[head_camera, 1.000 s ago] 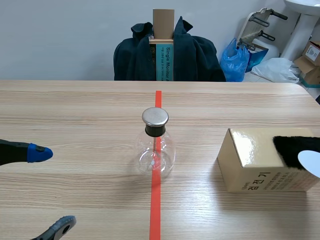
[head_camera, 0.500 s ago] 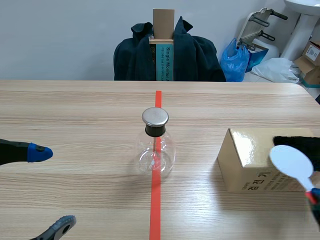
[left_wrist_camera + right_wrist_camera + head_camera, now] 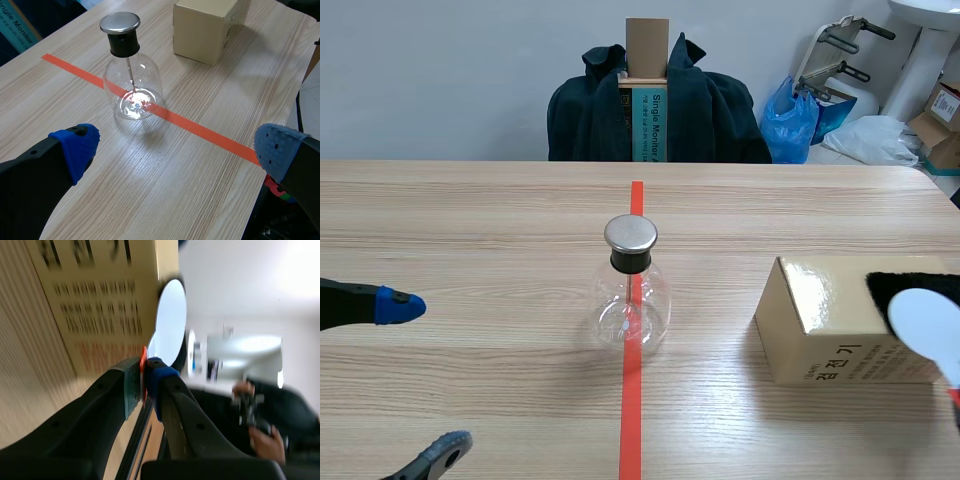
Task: Do the electroscope experiment.
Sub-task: 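Rub the plate on the fur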
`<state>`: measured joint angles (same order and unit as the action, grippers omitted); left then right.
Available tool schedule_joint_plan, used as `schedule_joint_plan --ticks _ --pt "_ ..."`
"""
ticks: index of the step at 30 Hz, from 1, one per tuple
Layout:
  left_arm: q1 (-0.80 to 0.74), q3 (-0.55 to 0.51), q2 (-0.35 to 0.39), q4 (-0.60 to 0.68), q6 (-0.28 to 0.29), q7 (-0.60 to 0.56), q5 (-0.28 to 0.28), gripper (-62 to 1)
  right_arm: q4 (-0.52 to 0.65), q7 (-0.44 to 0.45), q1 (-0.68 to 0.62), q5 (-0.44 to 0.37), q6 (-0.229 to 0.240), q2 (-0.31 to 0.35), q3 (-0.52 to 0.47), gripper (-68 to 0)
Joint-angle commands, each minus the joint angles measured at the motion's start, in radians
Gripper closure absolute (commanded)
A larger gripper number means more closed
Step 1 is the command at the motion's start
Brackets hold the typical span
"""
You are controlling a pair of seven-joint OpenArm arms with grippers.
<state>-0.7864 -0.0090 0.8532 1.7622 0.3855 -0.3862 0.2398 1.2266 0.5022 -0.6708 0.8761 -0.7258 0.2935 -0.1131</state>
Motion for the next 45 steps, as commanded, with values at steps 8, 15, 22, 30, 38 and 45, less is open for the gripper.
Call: schedule_joint_plan --ticks 8,15,22,30,38,45 --pt "0.003 0.005 -0.010 0.006 -0.002 -0.014 0.010 -62.3 0.008 0.021 0.020 0.005 -0.057 0.018 -0.013 -0.7" --pt "0.003 0.005 -0.010 0.006 -0.002 -0.014 0.010 -62.3 0.008 0.084 0.023 0.037 -0.057 0.027 0.011 -0.7" --pt "0.003 0.005 -0.011 0.006 -0.002 -0.014 0.010 -62.3 0.008 0.010 0.026 0.027 -0.057 0.035 -0.016 -0.7" --pt "0.003 0.005 -0.011 0.006 -0.002 -0.014 0.010 -62.3 0.008 -0.044 0.028 0.045 -0.057 0.034 -0.041 -0.7" --pt "0.003 0.005 -0.011 0.006 -0.002 -0.013 0.010 -62.3 0.008 -0.071 0.053 0.061 -0.057 0.020 -0.034 -0.7" --pt "0.003 0.005 -0.011 0.006 -0.002 -0.014 0.010 -62.3 0.008 0.067 0.054 0.125 -0.057 0.011 -0.022 -0.7"
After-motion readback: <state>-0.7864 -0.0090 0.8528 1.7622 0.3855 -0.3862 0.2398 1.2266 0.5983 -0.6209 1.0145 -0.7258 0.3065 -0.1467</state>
